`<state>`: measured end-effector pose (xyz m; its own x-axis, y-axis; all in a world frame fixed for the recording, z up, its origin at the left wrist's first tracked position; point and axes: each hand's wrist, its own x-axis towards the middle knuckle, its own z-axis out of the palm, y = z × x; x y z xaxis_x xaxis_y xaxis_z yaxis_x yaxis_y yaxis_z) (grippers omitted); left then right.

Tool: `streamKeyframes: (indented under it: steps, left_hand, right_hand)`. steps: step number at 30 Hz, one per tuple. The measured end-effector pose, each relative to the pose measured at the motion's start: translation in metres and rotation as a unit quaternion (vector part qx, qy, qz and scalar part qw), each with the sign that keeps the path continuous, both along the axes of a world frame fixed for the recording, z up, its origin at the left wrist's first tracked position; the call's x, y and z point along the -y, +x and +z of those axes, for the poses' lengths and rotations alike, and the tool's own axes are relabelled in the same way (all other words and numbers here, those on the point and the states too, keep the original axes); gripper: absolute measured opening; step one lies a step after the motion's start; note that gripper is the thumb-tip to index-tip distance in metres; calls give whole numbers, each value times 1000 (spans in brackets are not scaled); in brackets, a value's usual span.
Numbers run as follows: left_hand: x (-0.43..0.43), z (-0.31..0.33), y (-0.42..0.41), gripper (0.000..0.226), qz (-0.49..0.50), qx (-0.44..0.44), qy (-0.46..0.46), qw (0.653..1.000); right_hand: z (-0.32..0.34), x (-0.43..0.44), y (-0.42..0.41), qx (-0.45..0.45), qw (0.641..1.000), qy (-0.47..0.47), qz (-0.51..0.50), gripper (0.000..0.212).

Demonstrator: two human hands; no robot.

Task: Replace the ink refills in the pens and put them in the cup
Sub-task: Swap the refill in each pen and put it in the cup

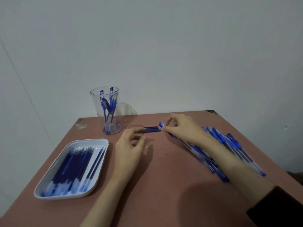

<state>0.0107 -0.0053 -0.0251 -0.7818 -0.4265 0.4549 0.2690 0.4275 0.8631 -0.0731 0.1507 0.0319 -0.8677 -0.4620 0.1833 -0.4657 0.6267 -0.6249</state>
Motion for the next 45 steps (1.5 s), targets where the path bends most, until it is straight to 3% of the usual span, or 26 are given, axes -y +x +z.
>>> streamKeyframes:
  steps: [2,6,15,21,26,33,40,42,45]
  left_hand:
    - [6,2,1,24,8,-7,15,1000]
    - [12,6,8,24,20,-37,9,999]
    - [17,4,5,20,-8,-1,15,1000]
    - [17,8,7,15,-37,-13,75,996]
    - [22,3,3,14,8,14,70,997]
    - [21,4,8,5,-93,178,-55,978]
    - [26,-3,6,14,-130,225,-214,942]
    - [26,-5,4,17,-124,201,-164,958]
    - [22,0,3,21,-127,122,90,980]
  right_hand:
    - [3,10,7,-13,998,-43,41,5]
    - [-7,32,20,-70,994,-31,76,4]
    - [-31,40,26,-158,985,-42,56,20]
    - [-33,38,28,-193,980,-26,23,28]
    - [-35,31,21,-193,979,52,-25,28]
    - [-34,30,16,-140,986,-84,-46,15]
    - [-40,32,18,-157,981,-111,-20,23]
    - [-39,33,19,-120,983,-135,-21,22]
    - [-33,36,25,1,973,-232,4,10]
